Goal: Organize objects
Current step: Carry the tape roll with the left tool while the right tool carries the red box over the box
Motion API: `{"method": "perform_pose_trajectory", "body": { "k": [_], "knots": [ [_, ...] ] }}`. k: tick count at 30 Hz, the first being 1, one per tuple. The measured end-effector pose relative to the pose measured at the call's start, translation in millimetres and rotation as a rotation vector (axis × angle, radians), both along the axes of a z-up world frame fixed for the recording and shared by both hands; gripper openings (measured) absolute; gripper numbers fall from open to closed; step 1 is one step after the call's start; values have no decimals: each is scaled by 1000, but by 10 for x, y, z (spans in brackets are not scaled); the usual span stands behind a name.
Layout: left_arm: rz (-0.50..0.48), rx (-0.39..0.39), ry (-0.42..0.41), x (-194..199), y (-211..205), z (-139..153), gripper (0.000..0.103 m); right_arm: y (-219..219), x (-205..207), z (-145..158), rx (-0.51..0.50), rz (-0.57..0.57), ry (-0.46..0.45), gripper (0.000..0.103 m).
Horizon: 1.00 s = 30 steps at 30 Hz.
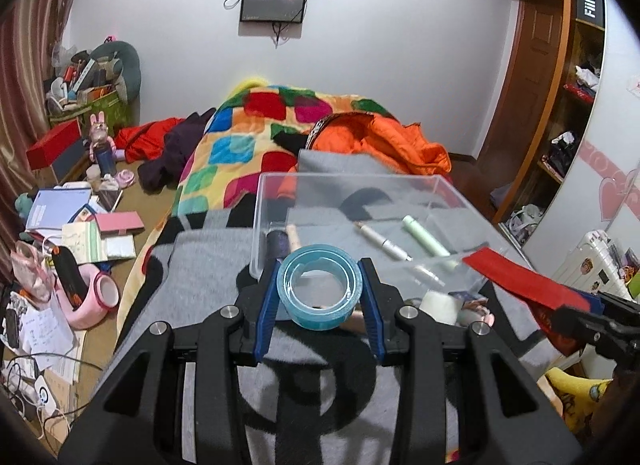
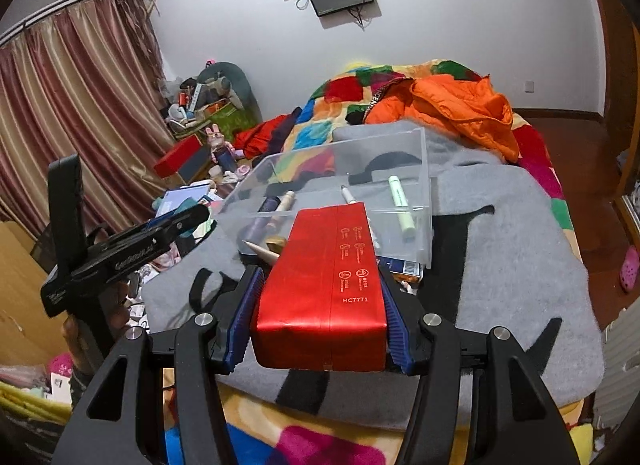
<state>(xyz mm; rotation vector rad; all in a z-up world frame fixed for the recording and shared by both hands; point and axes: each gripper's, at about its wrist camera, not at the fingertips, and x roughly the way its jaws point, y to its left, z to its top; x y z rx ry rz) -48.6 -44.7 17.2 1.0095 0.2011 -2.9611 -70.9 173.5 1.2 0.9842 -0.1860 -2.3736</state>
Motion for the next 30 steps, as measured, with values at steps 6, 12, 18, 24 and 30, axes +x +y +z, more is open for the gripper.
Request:
{"method": "perform_pose_trajectory", "body": {
  "k": [6, 12, 18, 24, 30],
  "knots": [
    [-19, 0, 23, -36, 54, 95, 38, -45, -73, 88, 32, -22, 72, 52],
    [-37, 11, 3, -189, 67, 72, 38, -112, -332, 191, 50, -43, 137, 52],
    [-44, 23, -30, -384, 38, -16, 38, -256, -626, 214, 79, -36, 159, 52],
    [-44, 18, -58, -579, 33, -102, 38, -375, -872, 195, 90, -26, 159, 52],
    [-58, 13, -85, -799, 57, -174, 38, -470, -1119, 122, 96, -14, 134, 52]
  ]
}}
